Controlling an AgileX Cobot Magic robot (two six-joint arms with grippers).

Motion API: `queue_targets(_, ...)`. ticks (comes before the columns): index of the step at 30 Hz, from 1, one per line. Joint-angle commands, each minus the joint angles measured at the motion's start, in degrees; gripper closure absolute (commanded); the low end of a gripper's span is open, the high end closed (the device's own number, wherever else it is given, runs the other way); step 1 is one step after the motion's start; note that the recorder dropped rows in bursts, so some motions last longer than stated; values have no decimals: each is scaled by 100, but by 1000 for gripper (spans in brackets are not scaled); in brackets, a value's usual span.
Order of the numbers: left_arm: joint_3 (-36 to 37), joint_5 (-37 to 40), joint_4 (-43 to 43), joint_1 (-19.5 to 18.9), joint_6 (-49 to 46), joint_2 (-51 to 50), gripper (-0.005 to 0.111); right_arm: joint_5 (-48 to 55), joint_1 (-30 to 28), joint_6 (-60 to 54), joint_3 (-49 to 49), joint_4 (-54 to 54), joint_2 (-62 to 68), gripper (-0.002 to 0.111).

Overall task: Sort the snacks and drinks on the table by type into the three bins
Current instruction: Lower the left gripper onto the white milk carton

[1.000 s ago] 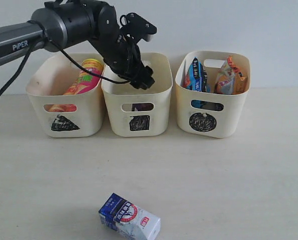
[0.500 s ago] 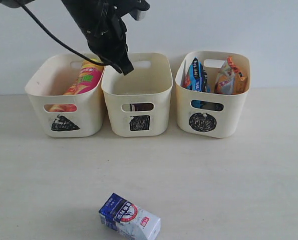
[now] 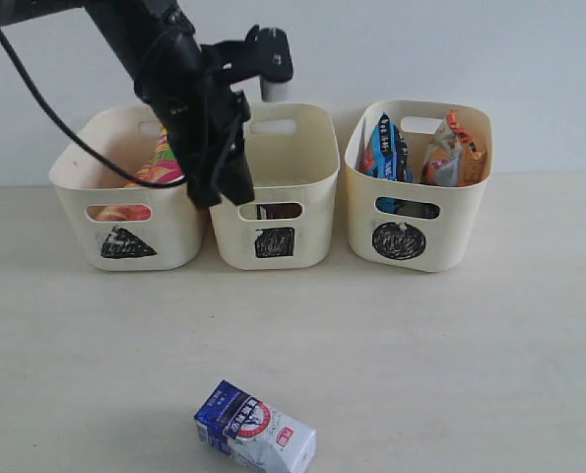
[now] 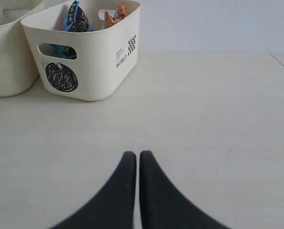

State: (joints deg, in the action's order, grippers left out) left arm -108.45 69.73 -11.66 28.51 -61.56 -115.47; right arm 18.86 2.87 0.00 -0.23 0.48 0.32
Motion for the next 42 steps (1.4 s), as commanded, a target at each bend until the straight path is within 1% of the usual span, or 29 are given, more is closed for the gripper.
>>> queue_targets(1, 571, 23, -286, 15, -862, 201, 102, -38, -1, 0, 23, 5, -32, 108)
queue_targets(4, 754, 23, -561, 24, -1207, 201, 102, -38, -1, 0, 23, 5, -32, 108)
queue_targets(8, 1051, 23, -597, 189, -1708, 201, 102, -38, -1, 0, 23, 5, -32, 108)
queue_targets(10, 1209, 23, -587, 337, -1975, 201, 102, -38, -1, 0, 23, 5, -32, 108)
queue_targets(15, 1495, 23, -269, 733, -2021, 201, 102, -38, -1, 0, 23, 5, -32, 108)
queue_targets(18, 1682, 23, 111, 985, -1786, 201, 102, -38, -1, 0, 23, 5, -32, 108)
queue_targets(22, 1960, 6, 795, 1318, -1231, 201, 102, -38, -1, 0, 23, 5, -32, 108)
queue_targets(24, 2115, -170, 1006, 1451, -1042, 201, 102, -38, -1, 0, 23, 5, -32, 108)
queue_targets(28, 2272, -363, 953, 1652, -857, 213, 102, -38, -1, 0, 23, 5, -32, 108)
queue_targets(33, 2416, -374, 914, 1680, -335, 401, 102, -38, -1, 0, 23, 5, -32, 108)
queue_targets(40, 3245, -1416, 769, 1727, -245, 977, 102, -38, -1, 0, 23, 5, -32, 108)
queue_targets(42, 3419, -1504, 719, 1781, -245, 1058, 102, -38, -1, 0, 23, 5, -32, 108)
